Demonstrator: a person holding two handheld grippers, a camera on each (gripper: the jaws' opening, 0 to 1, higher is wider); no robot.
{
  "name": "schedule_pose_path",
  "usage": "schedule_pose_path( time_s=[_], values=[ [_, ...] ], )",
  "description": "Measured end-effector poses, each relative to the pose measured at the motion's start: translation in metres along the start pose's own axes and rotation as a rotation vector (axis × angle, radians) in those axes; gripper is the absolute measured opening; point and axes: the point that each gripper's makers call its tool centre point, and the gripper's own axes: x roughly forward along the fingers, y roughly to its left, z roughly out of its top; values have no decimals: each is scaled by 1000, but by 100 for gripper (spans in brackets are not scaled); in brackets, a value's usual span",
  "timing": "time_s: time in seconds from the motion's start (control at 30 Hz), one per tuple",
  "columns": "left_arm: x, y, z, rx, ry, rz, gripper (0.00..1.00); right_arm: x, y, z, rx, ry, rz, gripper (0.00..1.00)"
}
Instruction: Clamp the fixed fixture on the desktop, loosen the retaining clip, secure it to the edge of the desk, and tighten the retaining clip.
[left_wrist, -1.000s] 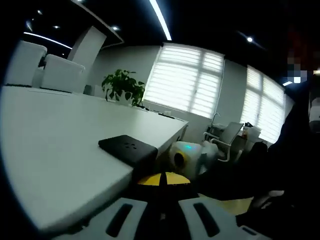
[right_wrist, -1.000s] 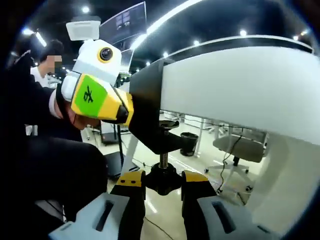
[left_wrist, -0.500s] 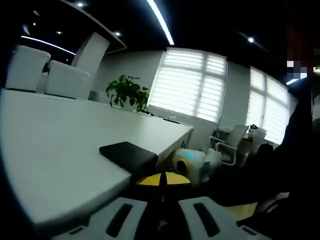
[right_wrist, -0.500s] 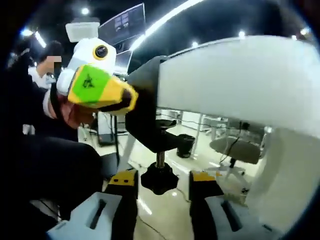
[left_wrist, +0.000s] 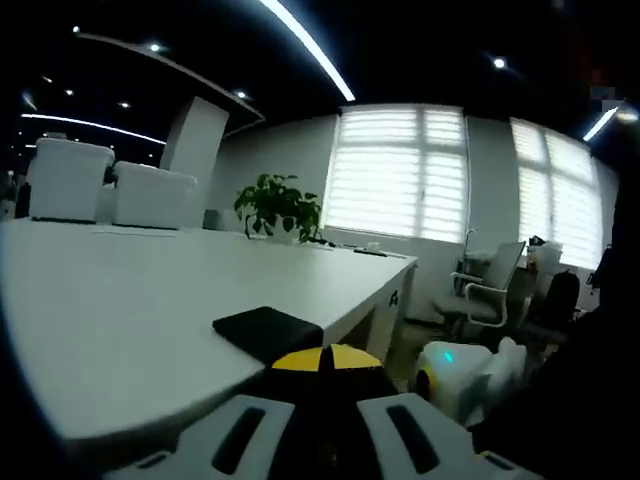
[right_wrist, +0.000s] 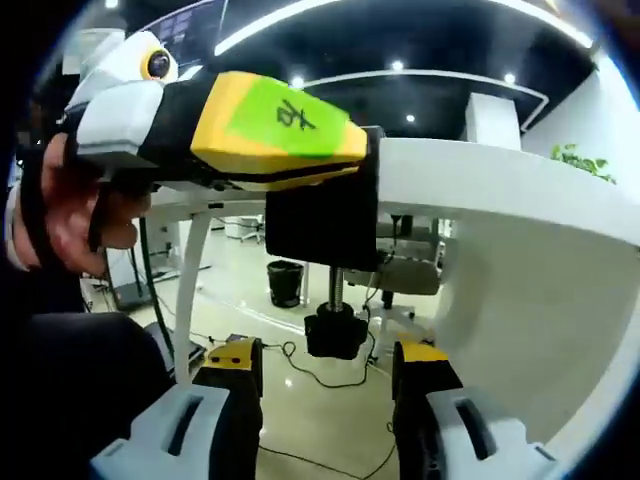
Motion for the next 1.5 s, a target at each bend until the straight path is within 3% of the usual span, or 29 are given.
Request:
schedule_pose_path(
  time_s=[0.1, 0.27, 0.43, 0.53, 0.67, 0.77, 0.93, 0.97, 1.0, 1.17, 1.23, 1.33, 1.43, 1.47, 1.5],
  values=[
    [0, 1, 0, -2, -3, -1, 1, 2, -3, 3, 82, 0, -82, 48],
    [-1, 0, 0, -7, -5, -2, 1, 9, -8, 0, 90, 15, -137, 48],
    [-1, 0, 0, -9, -3, -8, 1, 14, -13, 5, 4, 16, -158, 41],
    [-1, 1, 0, -12, -4, -8, 1, 13, -18, 3, -48, 34, -174, 25],
    [-2, -1, 0, -13, -5, -7, 1, 16, -21, 4, -57, 46, -148, 25],
    [-2, -1, 0, -12, 0, -7, 1, 14, -20, 5, -124, 44, -89, 24],
    [-2, 0, 0, -19, 2, 1, 1, 17, -10, 5, -85, 14, 154, 24],
    [-2, 0, 0, -18, 3, 2, 1, 17, -10, 5, -83, 13, 168, 24],
    [-2, 0, 0, -15, 7, 5, 1, 19, -9, 6, -121, -5, 241, 24],
    [-1, 0, 0, -23, 12, 10, 1, 17, -5, 4, -142, -29, 420, 24],
    [-1, 1, 0, -24, 11, 12, 1, 15, -4, 4, -166, -50, 475, 24],
    [-1, 1, 0, -24, 17, 14, 1, 17, 3, 3, -84, -34, 569, 24],
    [0, 1, 0, -26, 23, 21, 1, 16, 3, 2, -64, -33, 597, 24],
    [0, 1, 0, -28, 24, 22, 1, 15, 3, -2, -126, -30, 617, 24],
    [0, 2, 0, -36, 25, 22, 1, 16, 4, 2, -109, -63, 621, 24]
  ],
)
